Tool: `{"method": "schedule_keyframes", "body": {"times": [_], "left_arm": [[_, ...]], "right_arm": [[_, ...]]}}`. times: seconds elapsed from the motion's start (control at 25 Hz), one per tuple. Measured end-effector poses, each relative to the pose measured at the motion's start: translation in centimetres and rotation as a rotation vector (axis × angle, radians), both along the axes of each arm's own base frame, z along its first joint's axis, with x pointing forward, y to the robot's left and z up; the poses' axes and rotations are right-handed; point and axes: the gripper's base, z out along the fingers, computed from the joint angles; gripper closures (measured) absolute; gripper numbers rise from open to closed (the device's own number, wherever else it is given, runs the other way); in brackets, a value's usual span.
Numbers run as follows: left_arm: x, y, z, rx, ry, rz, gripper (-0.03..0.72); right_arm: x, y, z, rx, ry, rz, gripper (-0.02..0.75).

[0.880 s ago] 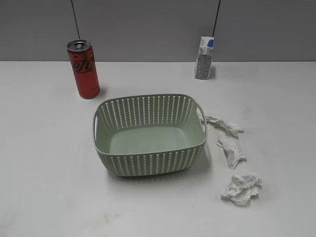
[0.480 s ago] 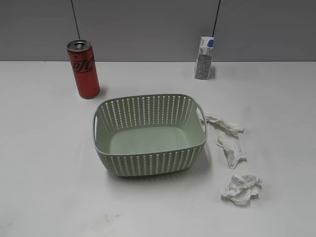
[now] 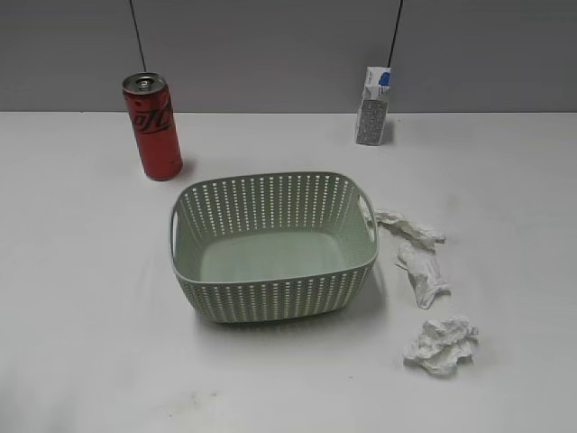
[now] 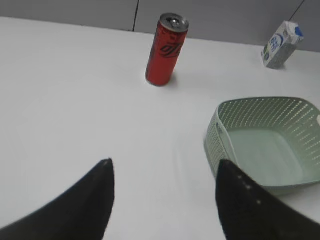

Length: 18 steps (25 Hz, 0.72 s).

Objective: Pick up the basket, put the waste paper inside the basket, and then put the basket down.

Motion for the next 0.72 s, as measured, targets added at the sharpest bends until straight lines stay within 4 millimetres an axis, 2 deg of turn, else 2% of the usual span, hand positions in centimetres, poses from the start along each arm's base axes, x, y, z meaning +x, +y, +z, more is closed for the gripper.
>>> {"method": "schedule_keyframes", "body": {"times": [0.24,0.4,0.52,0.72], "left_arm": [[7.1,-0.3,0.5,0.048,0.231,-0.061,0.2],[11.6,-1.3,-0.4,0.065,0.354,-0.119,0.2],[14.2,-3.4,-1.6,0.084,0.429,-0.198,0.2],[17.3,-8.3,-3.7,0.148,0.546,-0.259,0.2]], "right_arm": [[0.0,0.0,0.0,0.001,0.0,0.0,0.232],[0.0,0.0,0.0,0.001,0.0,0.0,0.232],[0.0,0.0,0.0,0.001,-0.001,0.0,0.232],[0.0,0.0,0.0,0.001,-0.001,0.0,0.232]]}}
